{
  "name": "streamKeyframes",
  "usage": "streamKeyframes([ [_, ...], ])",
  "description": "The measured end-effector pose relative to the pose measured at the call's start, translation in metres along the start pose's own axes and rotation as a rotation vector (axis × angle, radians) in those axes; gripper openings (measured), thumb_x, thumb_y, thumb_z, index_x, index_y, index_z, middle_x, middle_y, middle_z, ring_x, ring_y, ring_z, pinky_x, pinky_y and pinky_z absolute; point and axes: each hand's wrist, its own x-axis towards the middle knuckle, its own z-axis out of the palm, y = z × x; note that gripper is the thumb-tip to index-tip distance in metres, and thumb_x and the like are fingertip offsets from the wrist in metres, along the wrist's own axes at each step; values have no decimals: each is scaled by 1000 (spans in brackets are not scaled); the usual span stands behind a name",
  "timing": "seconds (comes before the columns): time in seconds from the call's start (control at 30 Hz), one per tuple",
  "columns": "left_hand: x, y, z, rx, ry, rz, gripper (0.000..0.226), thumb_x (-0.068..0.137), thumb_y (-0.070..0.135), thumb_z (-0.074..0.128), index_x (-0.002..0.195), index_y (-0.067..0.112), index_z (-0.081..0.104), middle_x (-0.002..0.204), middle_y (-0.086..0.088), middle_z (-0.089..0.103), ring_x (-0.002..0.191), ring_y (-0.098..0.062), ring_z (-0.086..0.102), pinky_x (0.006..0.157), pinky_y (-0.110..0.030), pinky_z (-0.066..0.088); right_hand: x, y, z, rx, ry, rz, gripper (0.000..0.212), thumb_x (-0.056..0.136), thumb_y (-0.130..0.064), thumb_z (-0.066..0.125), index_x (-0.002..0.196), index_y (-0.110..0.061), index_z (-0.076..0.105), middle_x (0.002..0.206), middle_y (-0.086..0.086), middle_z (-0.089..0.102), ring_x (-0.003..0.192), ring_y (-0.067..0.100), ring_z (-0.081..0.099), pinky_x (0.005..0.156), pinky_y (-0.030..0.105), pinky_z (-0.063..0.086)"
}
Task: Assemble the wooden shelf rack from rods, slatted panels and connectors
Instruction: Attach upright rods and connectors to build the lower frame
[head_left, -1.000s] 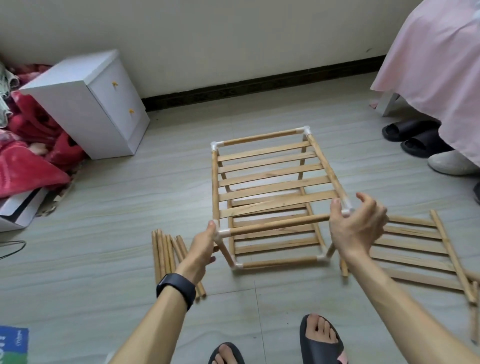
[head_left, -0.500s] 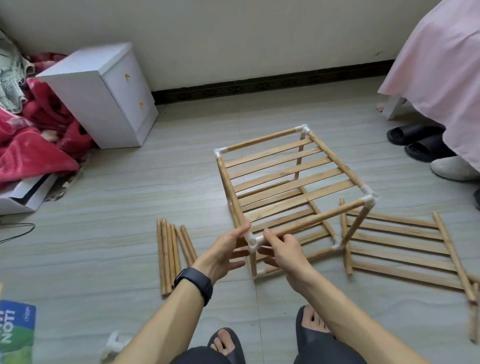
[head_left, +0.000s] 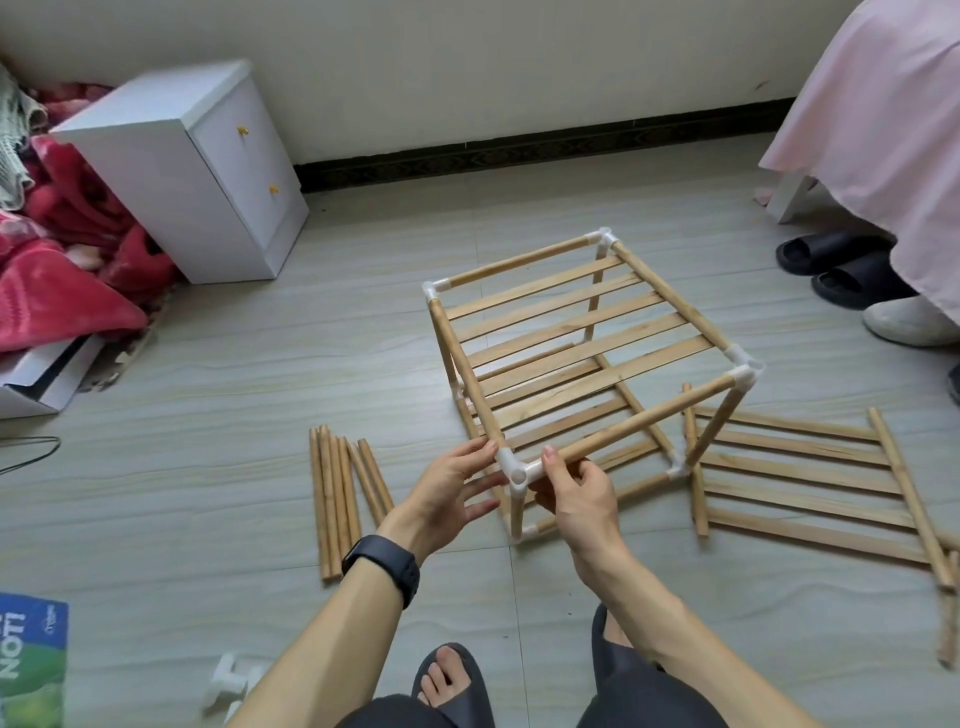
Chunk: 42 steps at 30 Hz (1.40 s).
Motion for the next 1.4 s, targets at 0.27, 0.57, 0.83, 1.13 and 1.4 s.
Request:
streamKeyframes([
  [0.27, 13, -7, 8, -48, -137, 0, 35, 87, 18, 72, 122, 19, 74, 93, 5, 69, 83, -11, 55, 88, -32, 50, 0, -3, -9, 52, 65, 6, 30, 98, -37, 65, 96, -8, 70, 94, 13, 76, 96, 32, 72, 92, 50, 59],
  [0.57, 9, -20, 34, 126, -40, 140, 43, 89, 44, 65, 124, 20, 70, 98, 3, 75, 88, -10, 68, 88, -34, 49, 12, -10, -16, 39, 134, 13, 30, 97, -41, 66, 91, -11, 70, 91, 7, 76, 92, 24, 73, 86, 42, 60],
  [0.83, -6, -18, 24, 797, 435, 603, 61, 86, 61, 62, 135, 29, 42, 135, 5, 40, 120, -9, 43, 97, -27, 40, 6, -25, -21, -252, -259, 45, 27, 97, -44, 64, 98, -20, 76, 89, -6, 79, 83, 9, 75, 73, 28, 58],
  [1.13, 5, 25, 9, 1802, 330, 444, 108, 85, 36, 66, 160, 20, -9, 169, -6, 3, 155, -33, -8, 124, -54, -2, 24, -60, -56, -744, -175, -688, 20, 91, -22, 68, 111, -22, 69, 104, -11, 68, 96, 2, 61, 85, 24, 53],
  [1.4, 26, 25, 19, 1882, 472, 448, 73, 78, 25, 50, 147, 15, 27, 139, -10, 50, 121, -34, 43, 106, -44, 39, 111, -114, -119, -1758, -166, -285, 95, 83, -20, 60, 161, -27, 5, 170, -3, 2, 155, 33, -6, 124, 54, 13],
])
